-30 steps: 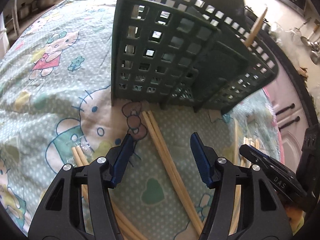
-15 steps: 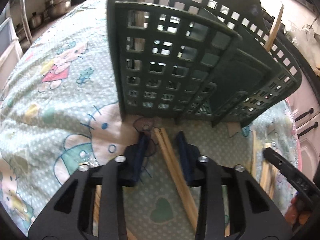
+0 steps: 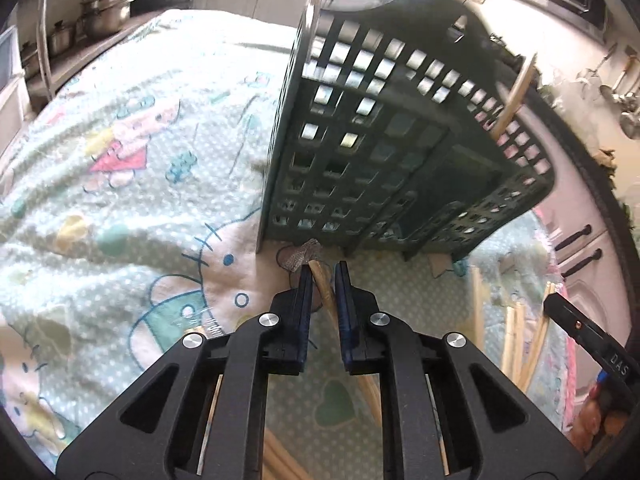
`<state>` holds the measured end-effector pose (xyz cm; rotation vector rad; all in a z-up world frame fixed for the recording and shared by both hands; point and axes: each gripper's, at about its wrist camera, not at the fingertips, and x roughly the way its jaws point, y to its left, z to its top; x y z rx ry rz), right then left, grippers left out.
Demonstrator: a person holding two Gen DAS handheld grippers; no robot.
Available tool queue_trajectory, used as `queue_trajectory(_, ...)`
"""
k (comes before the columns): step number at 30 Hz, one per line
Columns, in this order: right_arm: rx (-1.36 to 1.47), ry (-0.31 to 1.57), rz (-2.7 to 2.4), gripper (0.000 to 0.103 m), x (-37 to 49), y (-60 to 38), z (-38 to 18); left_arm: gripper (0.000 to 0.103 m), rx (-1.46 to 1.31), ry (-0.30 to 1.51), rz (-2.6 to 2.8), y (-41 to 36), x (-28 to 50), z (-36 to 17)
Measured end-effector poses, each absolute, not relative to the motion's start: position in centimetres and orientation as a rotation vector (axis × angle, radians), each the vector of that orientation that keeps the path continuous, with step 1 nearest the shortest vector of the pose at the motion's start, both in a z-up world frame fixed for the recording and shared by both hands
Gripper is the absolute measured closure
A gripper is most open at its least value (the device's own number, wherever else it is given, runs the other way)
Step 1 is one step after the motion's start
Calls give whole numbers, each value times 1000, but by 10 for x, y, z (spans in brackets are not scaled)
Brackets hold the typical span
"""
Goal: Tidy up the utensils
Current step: 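Close the left tool on a wrapped chopstick while the right tool grasps another, then lift both held chopsticks upright and carry them above the caddy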
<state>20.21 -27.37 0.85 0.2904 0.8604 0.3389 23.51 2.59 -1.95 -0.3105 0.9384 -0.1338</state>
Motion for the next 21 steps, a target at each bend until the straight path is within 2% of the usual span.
queue_trajectory(11, 226, 736, 393, 93, 179, -264, 52, 98, -294, 778, -215, 29, 202, 49)
queue_trajectory(21, 179, 643, 440, 95, 161, -250, 84, 100, -269, 670, -254, 15, 177, 86)
